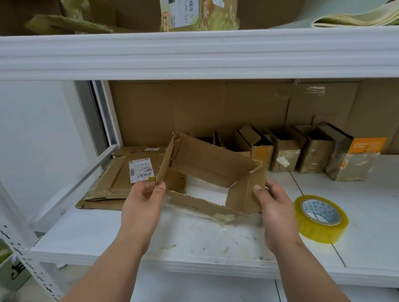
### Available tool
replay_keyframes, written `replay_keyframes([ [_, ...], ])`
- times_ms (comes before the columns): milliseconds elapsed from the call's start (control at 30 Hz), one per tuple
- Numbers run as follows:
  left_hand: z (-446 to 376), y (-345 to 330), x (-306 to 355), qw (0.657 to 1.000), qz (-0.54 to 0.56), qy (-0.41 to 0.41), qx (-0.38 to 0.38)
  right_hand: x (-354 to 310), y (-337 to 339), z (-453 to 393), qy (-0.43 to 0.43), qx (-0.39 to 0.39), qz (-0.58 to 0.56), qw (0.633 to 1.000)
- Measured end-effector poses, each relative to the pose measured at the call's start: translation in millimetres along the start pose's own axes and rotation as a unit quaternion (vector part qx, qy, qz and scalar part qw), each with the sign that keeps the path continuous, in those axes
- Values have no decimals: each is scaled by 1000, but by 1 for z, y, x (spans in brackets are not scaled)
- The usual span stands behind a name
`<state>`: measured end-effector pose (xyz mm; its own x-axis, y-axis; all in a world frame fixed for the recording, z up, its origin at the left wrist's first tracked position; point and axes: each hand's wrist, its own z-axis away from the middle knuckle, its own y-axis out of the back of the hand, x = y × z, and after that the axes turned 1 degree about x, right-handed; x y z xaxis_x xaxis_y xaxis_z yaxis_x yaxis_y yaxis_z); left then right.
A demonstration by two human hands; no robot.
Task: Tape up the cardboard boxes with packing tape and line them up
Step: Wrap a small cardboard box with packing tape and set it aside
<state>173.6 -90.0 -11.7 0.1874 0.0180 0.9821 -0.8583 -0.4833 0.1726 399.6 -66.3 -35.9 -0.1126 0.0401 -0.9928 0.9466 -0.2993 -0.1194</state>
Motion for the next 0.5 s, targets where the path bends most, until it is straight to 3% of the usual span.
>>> replay_keyframes([
  [267,-10,-6,-1,997,-72,-31,17,-3,3,2,32,-30,-36,998],
  [400,-11,-9,0,1000,-3,19,20,4,8,-4,5,-69,-47,996],
  [500,-11,-11,-2,996,35,65,-45,7,10,-8,-34,-97,-54,993],
])
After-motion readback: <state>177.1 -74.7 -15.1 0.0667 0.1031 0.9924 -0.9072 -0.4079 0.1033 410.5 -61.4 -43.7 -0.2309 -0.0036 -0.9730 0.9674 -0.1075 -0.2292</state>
